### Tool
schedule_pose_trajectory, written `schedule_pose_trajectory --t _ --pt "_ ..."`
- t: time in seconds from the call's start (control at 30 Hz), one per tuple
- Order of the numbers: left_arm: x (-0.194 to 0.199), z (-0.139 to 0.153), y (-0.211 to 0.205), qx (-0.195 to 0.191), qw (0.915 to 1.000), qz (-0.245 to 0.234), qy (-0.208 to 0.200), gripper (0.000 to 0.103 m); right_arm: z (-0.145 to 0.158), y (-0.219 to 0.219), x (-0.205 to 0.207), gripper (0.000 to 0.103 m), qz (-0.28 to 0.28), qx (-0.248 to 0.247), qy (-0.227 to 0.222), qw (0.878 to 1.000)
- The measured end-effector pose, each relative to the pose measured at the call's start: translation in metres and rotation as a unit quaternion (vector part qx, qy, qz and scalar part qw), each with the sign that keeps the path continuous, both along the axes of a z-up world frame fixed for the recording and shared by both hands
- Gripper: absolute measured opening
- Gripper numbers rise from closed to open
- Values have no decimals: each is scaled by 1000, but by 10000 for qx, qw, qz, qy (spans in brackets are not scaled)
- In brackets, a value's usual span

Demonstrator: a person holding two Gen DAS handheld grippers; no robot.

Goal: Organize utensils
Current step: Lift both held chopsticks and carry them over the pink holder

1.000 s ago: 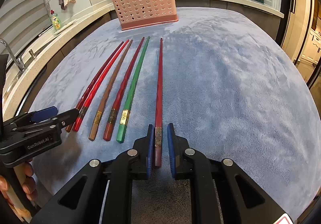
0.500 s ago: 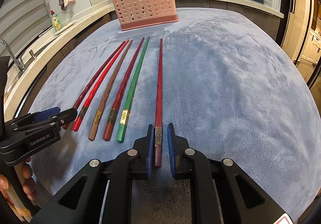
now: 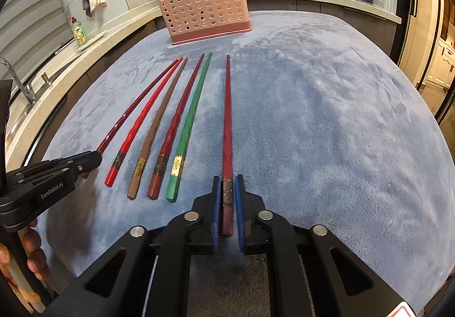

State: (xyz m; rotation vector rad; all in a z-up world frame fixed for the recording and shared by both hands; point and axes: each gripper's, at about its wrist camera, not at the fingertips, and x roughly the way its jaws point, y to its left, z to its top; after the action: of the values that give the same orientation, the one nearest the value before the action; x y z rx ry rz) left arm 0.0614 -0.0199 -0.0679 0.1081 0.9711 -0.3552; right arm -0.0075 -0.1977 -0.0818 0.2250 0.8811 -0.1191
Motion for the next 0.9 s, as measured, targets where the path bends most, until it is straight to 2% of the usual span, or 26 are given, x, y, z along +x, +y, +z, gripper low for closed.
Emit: schedule_pose_trajectory --t 0.4,0.9 --pt "-1 32 8 -282 9995 23 -141 8 32 0 -2 7 10 52 -351 9994" --pt "17 105 20 -785 9939 95 -766 7 122 -30 7 7 -246 108 -1362 9903"
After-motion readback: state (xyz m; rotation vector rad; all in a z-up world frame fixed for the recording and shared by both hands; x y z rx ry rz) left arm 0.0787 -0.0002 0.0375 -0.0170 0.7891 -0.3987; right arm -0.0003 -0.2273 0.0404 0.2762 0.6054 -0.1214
